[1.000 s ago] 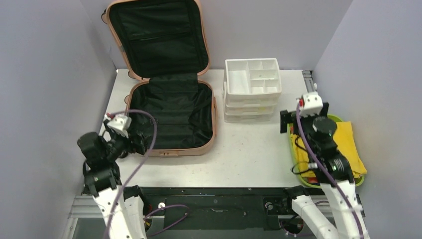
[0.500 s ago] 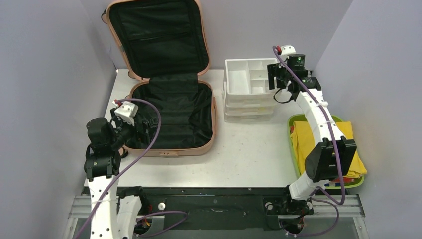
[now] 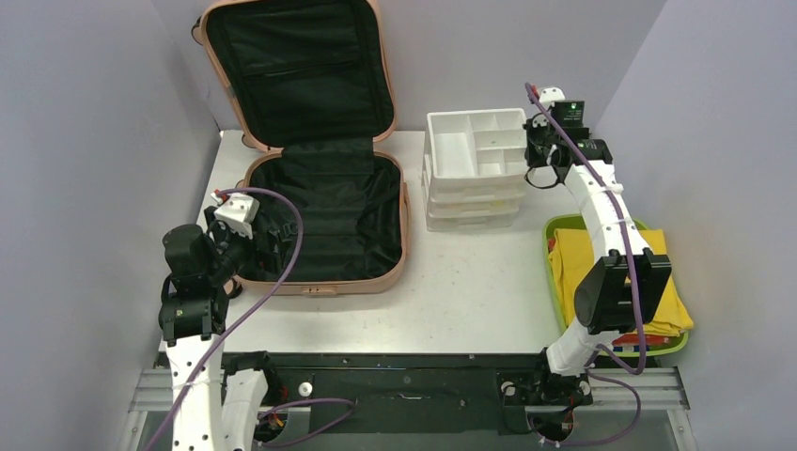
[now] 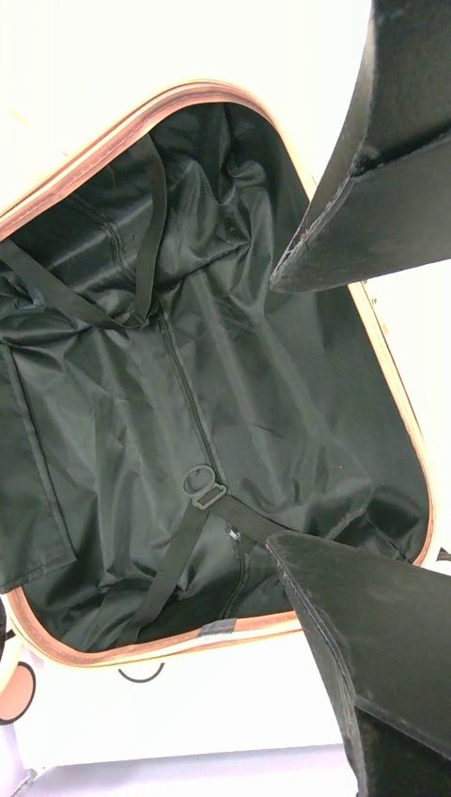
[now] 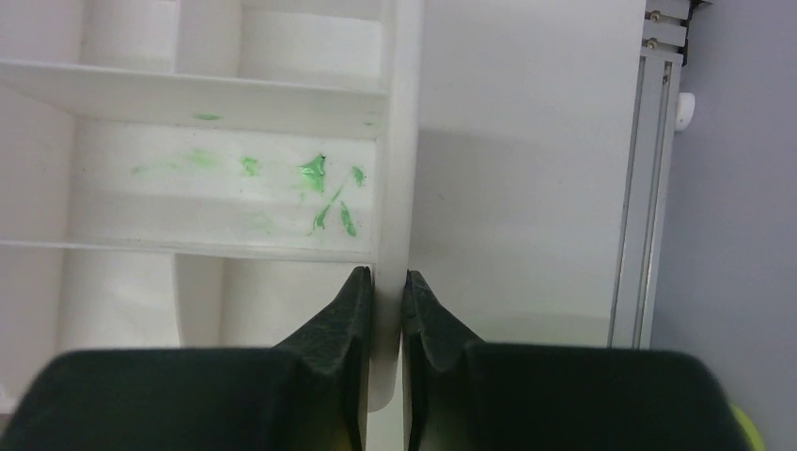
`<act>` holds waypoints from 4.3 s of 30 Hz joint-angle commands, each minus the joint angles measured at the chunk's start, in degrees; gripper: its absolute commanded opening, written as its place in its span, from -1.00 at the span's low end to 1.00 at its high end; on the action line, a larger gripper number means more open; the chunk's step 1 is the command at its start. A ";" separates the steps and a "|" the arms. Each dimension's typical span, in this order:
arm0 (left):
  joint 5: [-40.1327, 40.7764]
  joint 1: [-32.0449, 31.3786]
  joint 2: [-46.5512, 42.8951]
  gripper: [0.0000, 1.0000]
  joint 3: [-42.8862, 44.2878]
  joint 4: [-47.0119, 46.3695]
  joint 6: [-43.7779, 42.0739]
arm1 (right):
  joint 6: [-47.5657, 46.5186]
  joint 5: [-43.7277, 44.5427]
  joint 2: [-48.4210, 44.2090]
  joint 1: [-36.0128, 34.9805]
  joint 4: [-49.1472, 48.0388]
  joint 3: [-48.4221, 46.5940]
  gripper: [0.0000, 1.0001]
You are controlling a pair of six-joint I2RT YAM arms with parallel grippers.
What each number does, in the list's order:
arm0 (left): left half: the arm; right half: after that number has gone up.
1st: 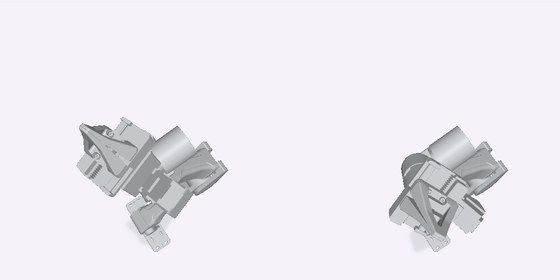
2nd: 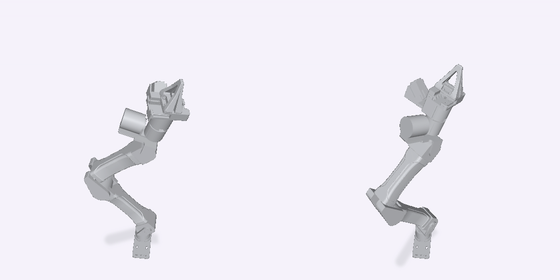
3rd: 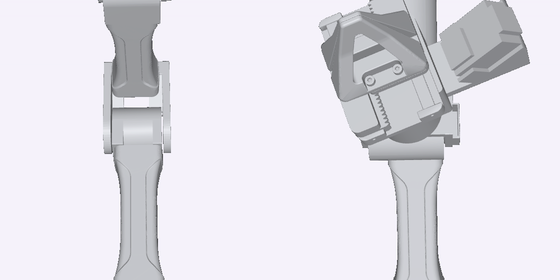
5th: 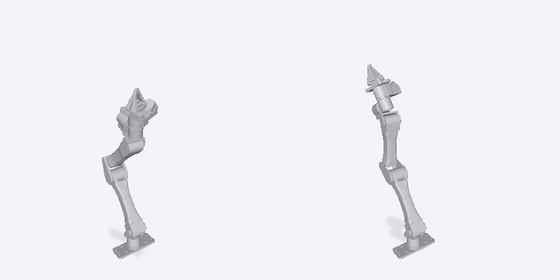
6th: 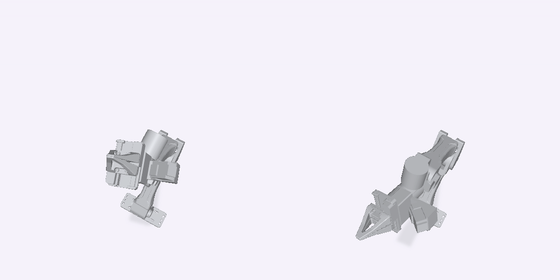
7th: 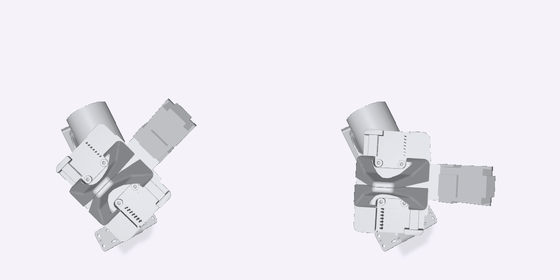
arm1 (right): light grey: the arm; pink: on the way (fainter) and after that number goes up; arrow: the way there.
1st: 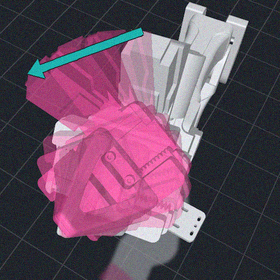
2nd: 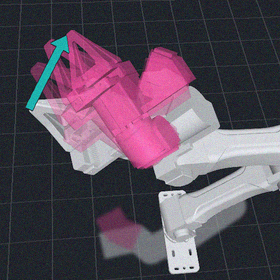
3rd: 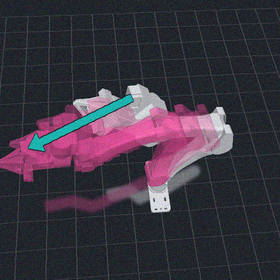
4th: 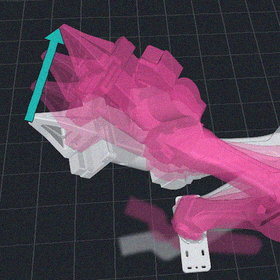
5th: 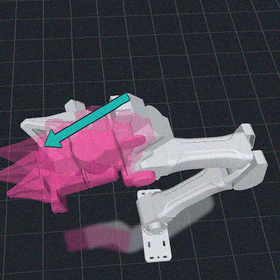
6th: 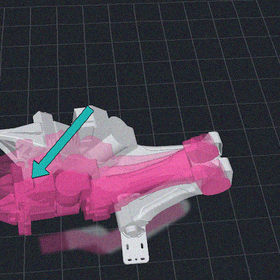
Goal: Open, take out, and arrange the luggage
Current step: Move the storage box to the center of the board, then move the bin to the center of the board.
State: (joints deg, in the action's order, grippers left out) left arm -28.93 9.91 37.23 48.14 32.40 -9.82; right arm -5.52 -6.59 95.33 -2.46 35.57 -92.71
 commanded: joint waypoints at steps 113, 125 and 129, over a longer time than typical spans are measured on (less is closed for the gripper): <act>-3.21 5.42 -2.95 0.93 -0.87 0.51 -0.19 | -3.08 3.37 -9.27 2.81 -11.47 35.90 -0.34; -4.10 6.29 -2.95 0.93 -0.92 0.38 0.33 | 1.64 9.27 -2.02 -3.88 -13.31 29.69 -1.00; -4.27 6.37 -2.89 0.93 -0.88 0.34 0.33 | 4.39 11.44 -0.32 -5.37 -14.09 27.24 -1.00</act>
State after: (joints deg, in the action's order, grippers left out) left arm -31.79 15.81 34.33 47.16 33.69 -9.63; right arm -4.21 5.87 93.06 -5.23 26.81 -62.17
